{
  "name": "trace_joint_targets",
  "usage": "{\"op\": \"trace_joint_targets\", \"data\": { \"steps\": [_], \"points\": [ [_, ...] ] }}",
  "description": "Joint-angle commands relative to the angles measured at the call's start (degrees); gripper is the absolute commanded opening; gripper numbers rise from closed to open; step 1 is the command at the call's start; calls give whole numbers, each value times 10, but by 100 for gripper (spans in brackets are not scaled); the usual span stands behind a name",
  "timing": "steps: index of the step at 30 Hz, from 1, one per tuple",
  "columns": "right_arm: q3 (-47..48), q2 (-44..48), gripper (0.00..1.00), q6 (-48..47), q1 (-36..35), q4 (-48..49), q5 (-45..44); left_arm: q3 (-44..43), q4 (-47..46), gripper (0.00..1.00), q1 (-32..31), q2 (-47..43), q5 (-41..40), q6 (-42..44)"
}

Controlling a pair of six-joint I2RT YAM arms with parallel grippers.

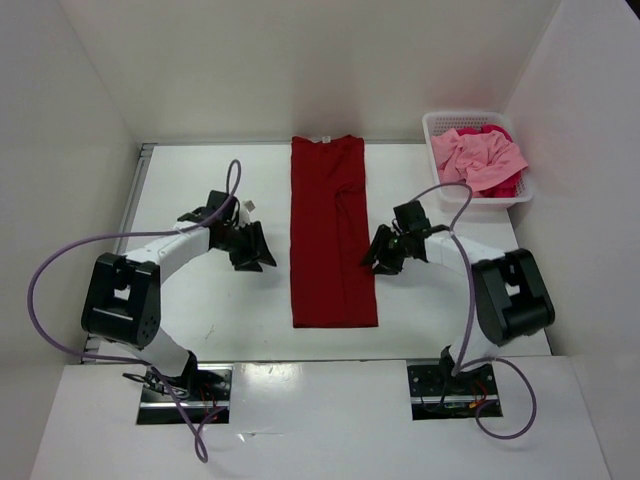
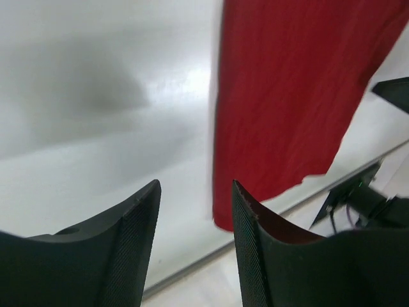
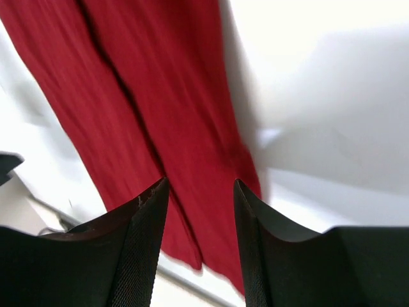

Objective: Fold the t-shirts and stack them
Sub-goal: Rotate the tshirt 90 degrees, then grab the bottom of the folded rectangular tshirt with both arms

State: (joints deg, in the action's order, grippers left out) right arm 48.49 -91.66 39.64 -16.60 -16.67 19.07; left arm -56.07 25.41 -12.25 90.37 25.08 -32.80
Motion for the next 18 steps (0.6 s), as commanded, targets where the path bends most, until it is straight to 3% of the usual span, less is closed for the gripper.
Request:
{"op": "trace_joint_targets", "data": {
  "steps": [1,11,14,18],
  "points": [
    [-63,86,51,42,-7,-29,-20,33,38,56,-23,8,30,19],
    [-163,189,45,127,-24,-58,-46,82,1,64,-114,38,141,15],
    [-175,201,45,144,-46,-70,-64,76,1,64,-131,55,135,20],
    [-199,201,45,182,-82,-65,-54,76,1,56,-138,67,135,20]
  ]
}}
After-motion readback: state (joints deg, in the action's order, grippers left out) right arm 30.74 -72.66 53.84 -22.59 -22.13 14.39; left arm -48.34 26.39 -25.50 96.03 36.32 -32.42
